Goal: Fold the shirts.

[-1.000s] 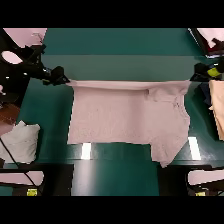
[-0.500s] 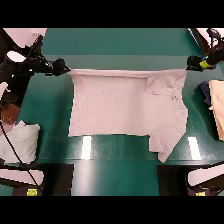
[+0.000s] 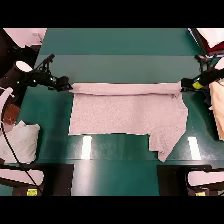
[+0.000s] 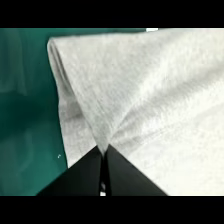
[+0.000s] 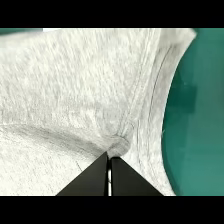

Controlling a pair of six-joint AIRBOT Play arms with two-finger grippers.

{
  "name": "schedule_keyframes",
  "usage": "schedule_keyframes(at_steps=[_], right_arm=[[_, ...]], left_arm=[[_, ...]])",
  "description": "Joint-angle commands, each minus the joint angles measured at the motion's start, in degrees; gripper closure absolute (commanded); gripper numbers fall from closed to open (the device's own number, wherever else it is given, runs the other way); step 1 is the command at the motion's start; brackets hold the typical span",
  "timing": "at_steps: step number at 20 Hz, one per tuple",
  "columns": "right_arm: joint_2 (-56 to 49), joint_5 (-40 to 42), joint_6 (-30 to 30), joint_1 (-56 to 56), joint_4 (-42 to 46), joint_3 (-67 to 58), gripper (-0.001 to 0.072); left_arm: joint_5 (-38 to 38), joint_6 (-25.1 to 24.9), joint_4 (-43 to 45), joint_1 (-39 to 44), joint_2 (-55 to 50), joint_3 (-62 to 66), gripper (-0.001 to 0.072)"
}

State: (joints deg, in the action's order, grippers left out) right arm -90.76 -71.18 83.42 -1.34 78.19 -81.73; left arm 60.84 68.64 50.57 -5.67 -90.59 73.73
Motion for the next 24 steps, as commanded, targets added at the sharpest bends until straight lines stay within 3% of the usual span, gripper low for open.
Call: schedule_keyframes(at_steps=[1, 3, 4, 5, 6, 9, 11, 13, 17, 20, 24], right_arm=[[2.5, 3.8, 0.7, 0.0, -0.1, 7.5, 0.0699], [3.0, 3.1, 0.7, 0.0, -0.2, 8.5, 0.0691], [3.0, 2.1, 0.7, 0.0, -0.2, 8.5, 0.0613], [3.0, 1.0, 0.7, 0.0, -0.2, 8.5, 0.0437], [3.0, -0.5, 0.7, 0.0, -0.3, 8.4, 0.0383], [4.5, -7.0, -0.7, 0.0, -0.5, 7.4, 0.0384], [8.3, -8.6, -2.6, 0.0, -0.7, 8.5, 0.0386], [13.6, -8.4, -3.1, 0.0, -0.6, 11.5, 0.0394], [22.0, -7.9, -6.3, 0.0, -4.9, 17.3, 0.0407], [24.9, -7.1, -8.0, 0.0, -10.3, 19.1, 0.0407], [26.7, -6.0, -8.1, 0.0, -11.1, 19.5, 0.0407]], left_arm=[[-0.7, -0.1, 0.5, 0.0, 0.0, -4.0, 0.0685], [2.2, 0.1, 0.6, 0.0, 0.1, -4.1, 0.0651], [3.3, 0.5, 0.6, 0.0, 0.1, -3.9, 0.0374], [4.1, 0.8, 0.6, 0.0, 0.1, -3.7, 0.014], [5.6, 1.8, 1.0, -0.3, 0.1, -3.4, 0.0181], [12.8, 4.9, 5.1, -2.3, 0.8, -0.3, 0.018], [16.2, 4.3, 7.6, -3.7, 4.5, -1.2, 0.018], [15.8, 4.4, 12.5, -4.0, 10.8, -6.9, 0.018], [13.8, 4.4, 11.4, -4.0, 22.1, -25.8, 0.018], [12.6, 4.3, 8.7, -4.0, 24.3, -35.0, 0.018], [9.2, 2.2, 1.2, -4.0, 24.3, -39.7, 0.018]])
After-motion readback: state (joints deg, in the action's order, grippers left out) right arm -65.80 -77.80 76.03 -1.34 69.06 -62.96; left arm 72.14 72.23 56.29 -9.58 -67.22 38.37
